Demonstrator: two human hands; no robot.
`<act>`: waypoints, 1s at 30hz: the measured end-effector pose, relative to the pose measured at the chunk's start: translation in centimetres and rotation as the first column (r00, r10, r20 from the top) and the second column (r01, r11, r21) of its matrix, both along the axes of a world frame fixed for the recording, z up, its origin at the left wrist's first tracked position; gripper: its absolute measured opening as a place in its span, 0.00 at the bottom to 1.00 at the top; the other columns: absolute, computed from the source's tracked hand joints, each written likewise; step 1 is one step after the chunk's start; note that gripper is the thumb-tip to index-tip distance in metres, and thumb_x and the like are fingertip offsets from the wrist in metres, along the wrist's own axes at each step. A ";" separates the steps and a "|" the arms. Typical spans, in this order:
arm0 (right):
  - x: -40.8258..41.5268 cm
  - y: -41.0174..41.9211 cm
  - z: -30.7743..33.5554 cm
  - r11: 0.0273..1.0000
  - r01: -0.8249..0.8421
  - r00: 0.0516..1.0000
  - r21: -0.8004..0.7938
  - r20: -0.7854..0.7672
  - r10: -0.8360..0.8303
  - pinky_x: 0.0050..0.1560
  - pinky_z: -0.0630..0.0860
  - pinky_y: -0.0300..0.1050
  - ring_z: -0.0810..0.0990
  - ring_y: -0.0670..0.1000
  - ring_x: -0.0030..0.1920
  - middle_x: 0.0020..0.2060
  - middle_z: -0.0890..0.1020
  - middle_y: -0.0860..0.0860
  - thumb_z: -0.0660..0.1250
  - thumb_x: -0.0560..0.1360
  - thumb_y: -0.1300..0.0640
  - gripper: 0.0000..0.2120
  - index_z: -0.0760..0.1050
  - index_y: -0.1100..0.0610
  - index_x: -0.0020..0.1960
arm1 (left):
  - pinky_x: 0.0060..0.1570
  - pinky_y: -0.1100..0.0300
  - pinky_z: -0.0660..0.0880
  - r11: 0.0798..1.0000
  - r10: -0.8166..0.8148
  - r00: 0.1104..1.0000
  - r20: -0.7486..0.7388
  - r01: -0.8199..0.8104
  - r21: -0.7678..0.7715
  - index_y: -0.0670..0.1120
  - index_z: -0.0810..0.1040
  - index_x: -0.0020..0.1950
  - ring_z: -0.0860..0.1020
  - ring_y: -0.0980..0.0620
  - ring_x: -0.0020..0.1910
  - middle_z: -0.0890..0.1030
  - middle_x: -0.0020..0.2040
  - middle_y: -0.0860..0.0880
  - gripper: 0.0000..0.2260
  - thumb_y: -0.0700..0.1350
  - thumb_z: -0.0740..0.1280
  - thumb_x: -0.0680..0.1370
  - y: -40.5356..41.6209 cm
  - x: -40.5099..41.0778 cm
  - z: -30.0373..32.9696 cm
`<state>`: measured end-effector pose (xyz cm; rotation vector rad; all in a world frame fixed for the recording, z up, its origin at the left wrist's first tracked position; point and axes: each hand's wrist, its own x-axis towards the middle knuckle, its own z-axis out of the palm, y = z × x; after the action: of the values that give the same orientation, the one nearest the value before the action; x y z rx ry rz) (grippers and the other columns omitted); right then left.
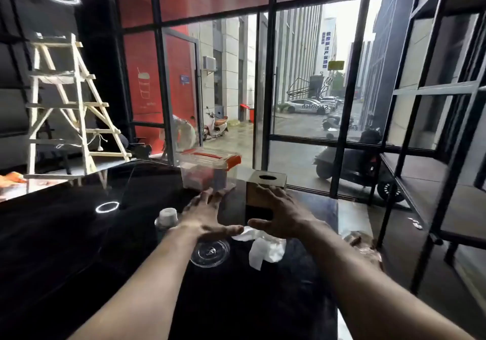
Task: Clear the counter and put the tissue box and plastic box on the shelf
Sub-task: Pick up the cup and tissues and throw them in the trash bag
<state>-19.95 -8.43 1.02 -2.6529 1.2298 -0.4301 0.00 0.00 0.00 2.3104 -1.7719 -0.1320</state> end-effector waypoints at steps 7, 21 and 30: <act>-0.7 0.2 -3.0 0.959 -0.079 0.979 0.274 -0.158 0.125 0.73 0.72 0.52 0.70 0.52 0.75 0.73 0.72 0.46 0.82 0.64 0.44 0.47 0.64 0.35 0.78 | 0.75 0.40 0.60 0.977 0.054 0.998 -0.022 -0.048 0.207 0.62 0.47 0.80 0.56 0.39 0.79 0.54 0.81 0.45 0.52 0.69 0.73 0.64 0.2 -0.7 -3.7; 0.6 1.2 -2.9 0.995 0.006 0.997 0.103 0.076 -0.014 0.51 0.82 0.53 0.84 0.58 0.52 0.52 0.87 0.51 0.71 0.66 0.55 0.18 0.85 0.44 0.55 | 0.65 0.48 0.73 1.000 0.007 0.998 -0.066 -0.008 -0.003 0.60 0.58 0.77 0.73 0.44 0.68 0.74 0.65 0.46 0.43 0.57 0.74 0.66 3.3 -0.8 -2.9; 10.5 3.5 3.6 0.990 0.124 0.913 -0.062 0.397 -0.090 0.47 0.73 0.46 0.83 0.60 0.56 0.58 0.86 0.56 0.68 0.75 0.60 0.16 0.82 0.49 0.61 | 0.64 0.43 0.75 0.923 -0.062 0.996 -0.057 0.036 -0.384 0.56 0.57 0.79 0.74 0.38 0.67 0.71 0.71 0.40 0.47 0.57 0.79 0.66 6.0 10.3 6.9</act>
<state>-9.44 -4.98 4.57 -2.4014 1.2481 -1.0004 10.29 6.00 6.86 1.9617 -1.6495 0.1174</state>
